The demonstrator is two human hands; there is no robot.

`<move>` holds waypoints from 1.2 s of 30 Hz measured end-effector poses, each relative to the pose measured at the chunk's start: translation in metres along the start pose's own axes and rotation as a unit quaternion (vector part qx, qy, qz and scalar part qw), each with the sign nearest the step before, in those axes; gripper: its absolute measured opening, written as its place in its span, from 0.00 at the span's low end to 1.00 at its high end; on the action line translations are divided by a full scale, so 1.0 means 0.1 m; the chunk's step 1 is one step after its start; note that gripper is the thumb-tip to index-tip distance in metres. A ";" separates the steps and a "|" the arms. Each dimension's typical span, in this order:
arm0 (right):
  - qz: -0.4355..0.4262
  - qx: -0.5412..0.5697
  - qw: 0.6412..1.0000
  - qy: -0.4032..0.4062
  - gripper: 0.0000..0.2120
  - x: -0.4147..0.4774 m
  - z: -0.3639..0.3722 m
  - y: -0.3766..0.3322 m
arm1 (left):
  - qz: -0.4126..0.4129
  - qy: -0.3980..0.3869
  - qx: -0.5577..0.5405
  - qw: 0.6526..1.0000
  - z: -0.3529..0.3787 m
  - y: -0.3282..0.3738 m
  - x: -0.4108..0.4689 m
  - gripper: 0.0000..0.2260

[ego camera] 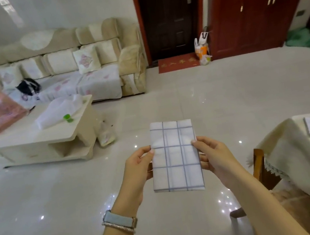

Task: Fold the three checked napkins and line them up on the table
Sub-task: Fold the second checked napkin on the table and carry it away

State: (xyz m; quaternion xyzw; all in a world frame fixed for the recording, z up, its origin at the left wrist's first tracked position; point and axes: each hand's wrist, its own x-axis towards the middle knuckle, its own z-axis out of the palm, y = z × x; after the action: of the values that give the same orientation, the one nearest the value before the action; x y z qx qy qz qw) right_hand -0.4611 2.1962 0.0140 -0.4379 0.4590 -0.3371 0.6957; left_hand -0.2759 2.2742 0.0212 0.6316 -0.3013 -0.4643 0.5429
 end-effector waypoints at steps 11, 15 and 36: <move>-0.031 0.039 0.991 0.120 0.08 1.28 -0.72 -0.74 | 0.004 -0.131 0.050 0.990 0.98 0.60 1.87 0.08; -0.040 0.059 0.977 0.202 0.08 1.57 -1.23 -0.86 | -0.004 -0.210 0.082 0.974 1.65 0.62 2.48 0.08; -0.005 0.267 0.693 0.670 0.09 2.13 -3.47 -0.79 | -0.068 -0.641 0.237 0.727 5.45 0.20 3.87 0.07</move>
State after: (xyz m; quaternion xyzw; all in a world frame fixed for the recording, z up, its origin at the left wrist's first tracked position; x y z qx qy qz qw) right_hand -0.7156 1.8758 -0.0541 0.1055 0.6920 -0.6529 0.2895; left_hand -0.6216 1.7062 -0.0485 0.3104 -0.6343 -0.7077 0.0199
